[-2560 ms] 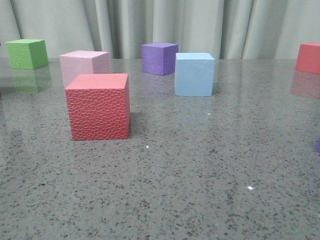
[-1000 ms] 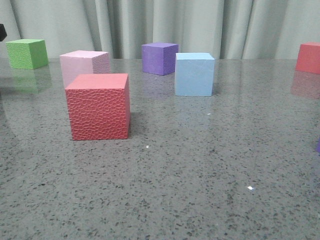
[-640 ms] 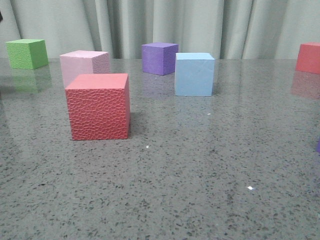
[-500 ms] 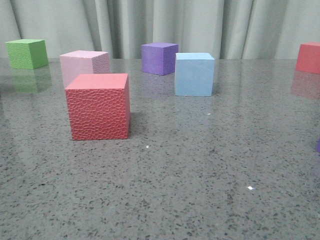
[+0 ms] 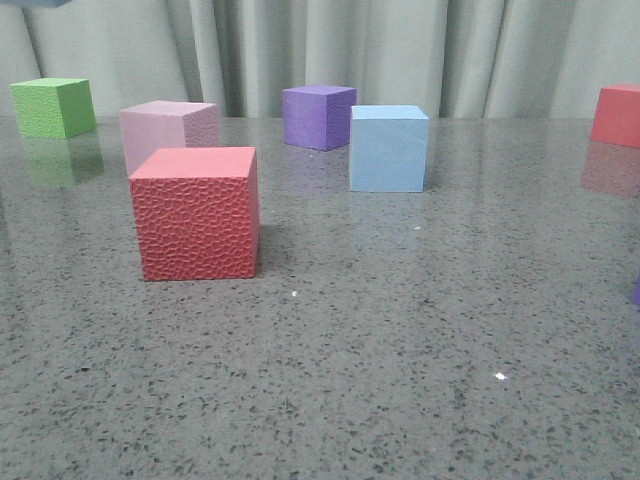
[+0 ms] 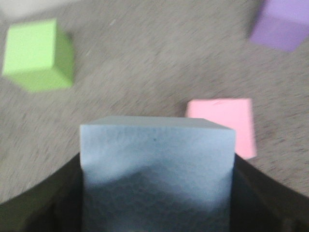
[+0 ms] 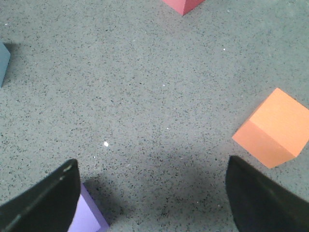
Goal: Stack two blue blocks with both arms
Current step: 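Carry the held blue cube above the placed blue cube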
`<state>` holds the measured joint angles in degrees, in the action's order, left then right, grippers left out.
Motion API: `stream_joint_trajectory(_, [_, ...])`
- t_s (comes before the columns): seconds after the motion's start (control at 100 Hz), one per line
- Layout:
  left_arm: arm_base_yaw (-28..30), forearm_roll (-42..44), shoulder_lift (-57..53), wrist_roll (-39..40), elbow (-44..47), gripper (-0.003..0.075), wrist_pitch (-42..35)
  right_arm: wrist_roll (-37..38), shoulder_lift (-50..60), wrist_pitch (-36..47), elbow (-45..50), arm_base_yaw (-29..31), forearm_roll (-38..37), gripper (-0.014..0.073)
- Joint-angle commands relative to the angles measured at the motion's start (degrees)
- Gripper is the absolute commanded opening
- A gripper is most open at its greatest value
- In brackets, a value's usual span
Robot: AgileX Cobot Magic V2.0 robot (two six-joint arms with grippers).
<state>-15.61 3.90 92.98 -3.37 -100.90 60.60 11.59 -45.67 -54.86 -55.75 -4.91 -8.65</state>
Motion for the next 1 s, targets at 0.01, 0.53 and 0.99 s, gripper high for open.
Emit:
stream_joint_trajectory(0.01, [-2.9, -1.2, -2.2, -2.2, -3.7, 0.0273, -5.1, -0.4, 0.1, 3.6, -1.3, 0.4, -1.3, 0.0609])
stream_joint_trajectory(0.53, [-12.3, -10.9, 12.5, -17.2, -21.7, 0.0273, -2.1, -0.4, 0.1, 3.6, -1.3, 0.4, -1.0, 0.0609])
stream_joint_trajectory(0.99, [-14.6, -13.6, 17.8, -21.6, -27.2, 0.0273, -0.8, -0.4, 0.1, 3.6, -1.3, 0.4, -1.0, 0.0609])
